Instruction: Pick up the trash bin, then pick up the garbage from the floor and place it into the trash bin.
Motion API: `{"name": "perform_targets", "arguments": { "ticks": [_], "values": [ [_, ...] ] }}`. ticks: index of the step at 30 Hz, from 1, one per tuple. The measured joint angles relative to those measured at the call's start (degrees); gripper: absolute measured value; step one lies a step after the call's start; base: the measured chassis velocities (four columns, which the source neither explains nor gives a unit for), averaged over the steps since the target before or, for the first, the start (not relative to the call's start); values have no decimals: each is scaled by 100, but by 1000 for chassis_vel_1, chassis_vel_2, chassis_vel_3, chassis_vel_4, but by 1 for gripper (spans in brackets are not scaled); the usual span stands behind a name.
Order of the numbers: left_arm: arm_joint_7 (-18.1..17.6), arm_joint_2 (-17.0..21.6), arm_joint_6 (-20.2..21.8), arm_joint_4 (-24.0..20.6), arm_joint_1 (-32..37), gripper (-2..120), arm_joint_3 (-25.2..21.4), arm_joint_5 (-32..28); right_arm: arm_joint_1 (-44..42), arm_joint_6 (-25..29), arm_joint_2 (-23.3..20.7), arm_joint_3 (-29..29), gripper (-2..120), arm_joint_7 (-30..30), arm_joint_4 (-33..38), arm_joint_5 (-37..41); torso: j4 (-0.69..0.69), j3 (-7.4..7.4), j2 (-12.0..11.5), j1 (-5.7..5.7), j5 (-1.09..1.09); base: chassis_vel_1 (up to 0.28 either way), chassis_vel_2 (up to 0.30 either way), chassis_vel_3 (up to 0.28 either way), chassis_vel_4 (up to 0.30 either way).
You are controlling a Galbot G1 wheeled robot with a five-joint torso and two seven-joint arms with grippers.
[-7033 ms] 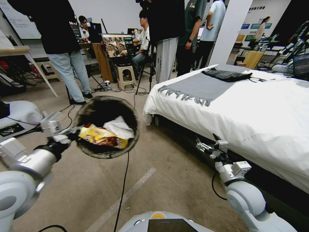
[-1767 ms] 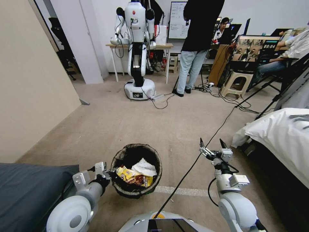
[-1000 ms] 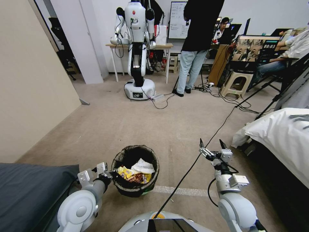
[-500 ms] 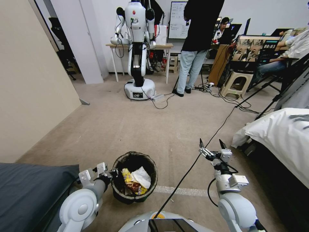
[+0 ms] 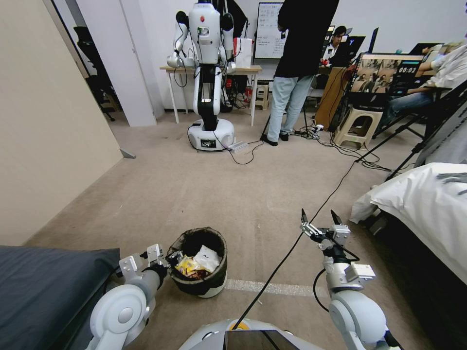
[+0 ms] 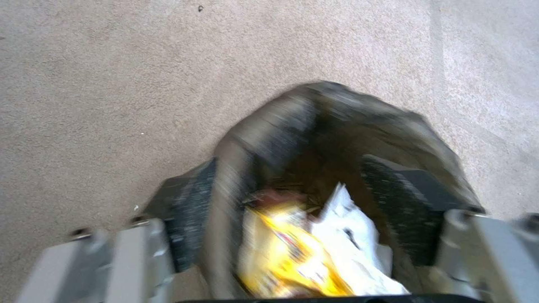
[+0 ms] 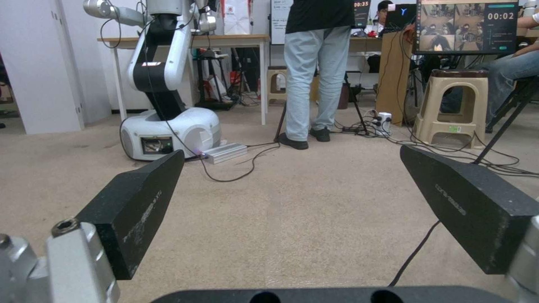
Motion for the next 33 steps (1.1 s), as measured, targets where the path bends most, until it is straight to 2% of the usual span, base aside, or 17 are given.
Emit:
{"name": "perform_targets", "arguments": {
  "ticks": [2, 4, 5, 18, 20, 22, 23, 26, 27, 29, 31, 32, 33],
  "values": [
    [0, 12, 0, -8, 0, 88, -20, 7, -1, 0, 4, 1, 100, 0, 0, 0, 0, 0, 0, 0, 0, 0, 0, 0, 0],
    [2, 16, 0, -20, 0, 92, -32, 11, -2, 0, 5, 1, 100, 0, 0, 0, 0, 0, 0, 0, 0, 0, 0, 0, 0],
    [6, 31, 0, -52, -2, 98, -74, 20, 0, 0, 7, 2, 100, 1, 0, 0, 0, 0, 0, 0, 0, 0, 0, 0, 0],
    [217, 157, 1, -403, 40, 100, -686, 5, -31, -7, -8, 82, 100, 1, 90, 26, 0, 0, 0, 0, 0, 0, 0, 0, 0],
    [379, 161, 1, -524, 66, 100, -773, 222, -63, -1, -6, 102, 100, 1, 150, 30, 0, 0, 0, 0, 0, 0, 0, 0, 0],
    [868, 141, -99, -591, 125, 100, -828, 944, -119, 15, 11, 125, 100, 2, 228, 30, 0, 0, 0, 0, 0, 0, 0, 0, 0],
    [868, 141, -99, -591, 125, 100, -828, 944, -119, 15, 11, 125, 100, 2, 228, 30, 0, 0, 0, 0, 0, 0, 0, 0, 0],
    [1953, 96, -981, -546, 285, 100, -950, 2718, -266, 116, 89, 210, 100, 4, 309, 16, 1, 0, 0, 0, 1, 0, 0, 0, 0],
    [1953, 96, -981, -546, 285, 100, -950, 2718, -266, 116, 89, 210, 100, 4, 309, 16, 1, 0, 0, 0, 1, 0, 0, 0, 0],
    [2368, 65, -1783, -507, 392, 100, -1005, 3506, -384, 183, 160, 285, 100, 6, 357, -16, 0, 0, 0, 0, 0, 0, 0, 0, 0],
    [2605, -39, -2340, -498, 536, 100, -1031, 4045, -537, 250, 250, 367, 100, 6, 422, -95, -1, 0, 0, 0, 0, 0, 0, 0, 0],
    [2605, -39, -2340, -498, 536, 100, -1031, 4045, -537, 250, 250, 367, 100, 6, 422, -95, -1, 0, 0, 0, 0, 0, 0, 0, 0],
    [2733, -168, -2714, -477, 674, 100, -1027, 4516, -674, 326, 334, 430, 100, 0, 491, -180, 0, 0, 0, 0, 1, 0, 0, 0, 0]
  ]
}}
